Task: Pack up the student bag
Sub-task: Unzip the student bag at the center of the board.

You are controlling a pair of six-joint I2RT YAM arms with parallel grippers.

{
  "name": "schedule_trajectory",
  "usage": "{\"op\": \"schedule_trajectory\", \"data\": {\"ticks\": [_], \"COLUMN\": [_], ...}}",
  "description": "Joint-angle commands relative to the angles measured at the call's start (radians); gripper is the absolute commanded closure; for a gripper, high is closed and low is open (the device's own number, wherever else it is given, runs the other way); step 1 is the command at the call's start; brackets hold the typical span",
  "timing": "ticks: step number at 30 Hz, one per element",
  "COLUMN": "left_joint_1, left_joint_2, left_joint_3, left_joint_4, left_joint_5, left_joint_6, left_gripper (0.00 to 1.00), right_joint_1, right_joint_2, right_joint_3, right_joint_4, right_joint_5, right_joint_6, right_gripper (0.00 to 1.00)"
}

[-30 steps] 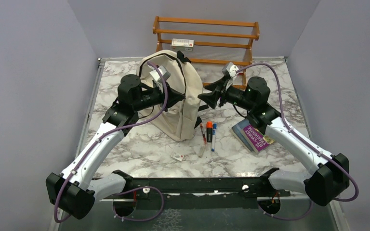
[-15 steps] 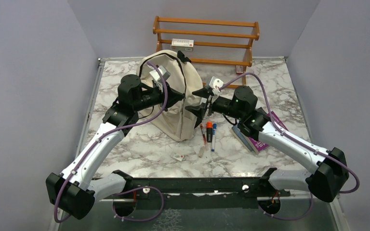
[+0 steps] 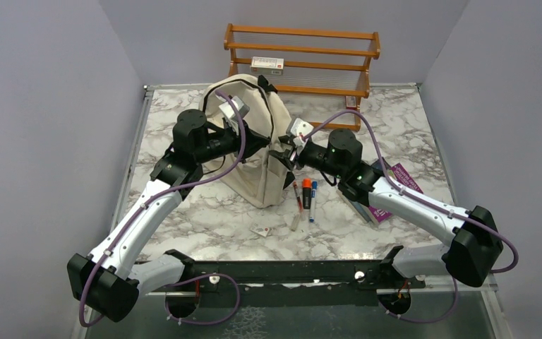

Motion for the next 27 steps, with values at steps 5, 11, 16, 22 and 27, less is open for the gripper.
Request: {"op": "schedule_trajectory", "data": {"ticks": [5, 11, 16, 22, 27], "left_joint_1": [-0.004, -0.004, -0.004, -0.004, -0.004], "left_joint_2": [-0.033, -0.027, -0.008, 0.000, -0.008], "left_joint_3": [0.019, 0.059, 0.100, 0.104, 0.079], "left_joint_4": [0.015, 0.040, 0.050, 0.054, 0.065], "left_joint_5": [-0.105, -0.143, -0.166, -0.122, -0.120], "left_joint_6": [-0.007, -0.053, -0.058, -0.054, -0.064], "left_gripper": [1.00, 1.00, 1.00, 1.00, 1.00], "right_joint_1": [0.007, 0.007, 0.006, 0.006, 0.007], "right_joint_2": [-0.016, -0.018, -0.027, -0.064, -0.119], "right_joint_3": [-0.014, -0.024, -0.030, -0.046, -0.067], "right_joint_4": [0.072, 0.058, 0.057, 0.070, 0.068], "right_joint_5": [0.023, -0.031, -0.047, -0.001, 0.010], "right_joint_6": [-0.048, -0.070, -0.081, -0.037, 0.032], "right_gripper": [0.84, 0.93, 0.72, 0.52, 0.49]}}
